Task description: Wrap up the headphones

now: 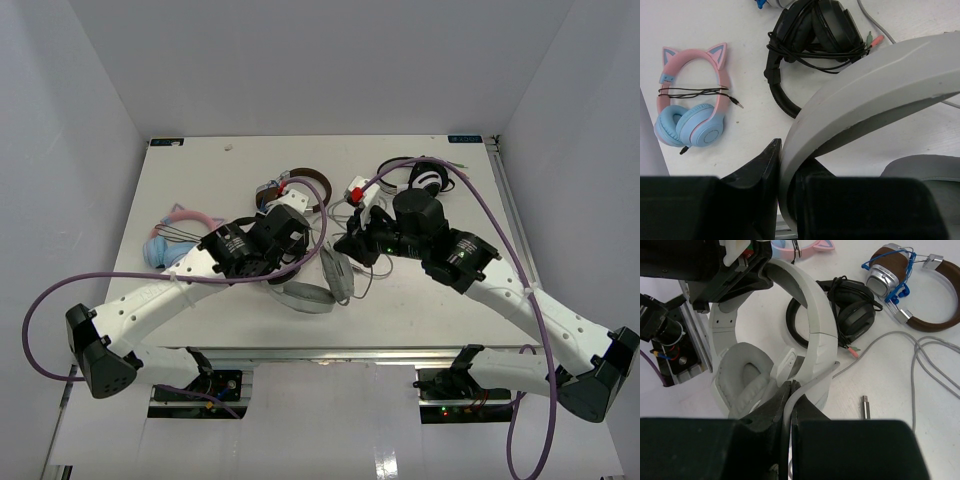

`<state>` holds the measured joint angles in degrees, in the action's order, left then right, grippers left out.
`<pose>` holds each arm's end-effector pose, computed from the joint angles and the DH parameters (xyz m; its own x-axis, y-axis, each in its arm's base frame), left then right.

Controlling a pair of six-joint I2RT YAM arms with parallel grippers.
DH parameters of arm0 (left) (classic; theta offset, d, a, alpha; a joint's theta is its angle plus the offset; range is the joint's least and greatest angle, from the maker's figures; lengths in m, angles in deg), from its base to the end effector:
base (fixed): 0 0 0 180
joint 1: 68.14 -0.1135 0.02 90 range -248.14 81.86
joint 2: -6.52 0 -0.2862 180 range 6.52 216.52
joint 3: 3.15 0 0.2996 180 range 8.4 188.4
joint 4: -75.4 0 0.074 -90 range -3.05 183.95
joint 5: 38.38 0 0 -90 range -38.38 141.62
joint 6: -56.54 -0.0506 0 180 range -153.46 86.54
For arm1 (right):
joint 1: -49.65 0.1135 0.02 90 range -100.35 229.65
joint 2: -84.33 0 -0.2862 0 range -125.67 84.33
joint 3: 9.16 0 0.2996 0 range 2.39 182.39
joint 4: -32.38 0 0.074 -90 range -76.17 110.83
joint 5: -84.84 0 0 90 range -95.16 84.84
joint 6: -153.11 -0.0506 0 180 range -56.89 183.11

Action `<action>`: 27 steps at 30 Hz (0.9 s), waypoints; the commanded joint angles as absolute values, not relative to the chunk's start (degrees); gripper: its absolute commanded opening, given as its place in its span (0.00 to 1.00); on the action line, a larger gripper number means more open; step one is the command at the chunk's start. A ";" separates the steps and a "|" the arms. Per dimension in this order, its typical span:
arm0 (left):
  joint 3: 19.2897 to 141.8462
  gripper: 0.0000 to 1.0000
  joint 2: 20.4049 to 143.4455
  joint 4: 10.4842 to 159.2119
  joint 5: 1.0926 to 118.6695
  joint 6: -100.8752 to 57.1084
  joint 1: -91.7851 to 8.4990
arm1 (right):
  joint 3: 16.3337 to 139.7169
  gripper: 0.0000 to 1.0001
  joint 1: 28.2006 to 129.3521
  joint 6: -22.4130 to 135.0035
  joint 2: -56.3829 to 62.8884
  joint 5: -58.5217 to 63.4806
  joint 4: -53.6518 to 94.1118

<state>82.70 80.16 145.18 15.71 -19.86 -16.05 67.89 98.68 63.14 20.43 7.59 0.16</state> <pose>0.2040 -0.2136 0.3544 -0.6089 0.4719 -0.6376 0.3113 0.8815 0.3551 0.1899 0.2357 0.3984 -0.2138 -0.2469 -0.9452 -0.8733 0.4819 0.0716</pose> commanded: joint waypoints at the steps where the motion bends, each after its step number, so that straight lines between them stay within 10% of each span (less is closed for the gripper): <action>1: 81.55 0.00 77.80 144.38 11.72 -19.17 -16.29 | 70.48 0.08 98.60 61.27 21.78 13.06 4.30; 27: 89.69 0.00 77.40 143.39 15.41 -10.60 -16.64 | 55.18 0.22 98.65 51.36 23.25 31.78 27.14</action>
<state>85.21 78.79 145.44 15.85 -15.53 -16.04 56.62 98.16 53.79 21.68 29.37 19.95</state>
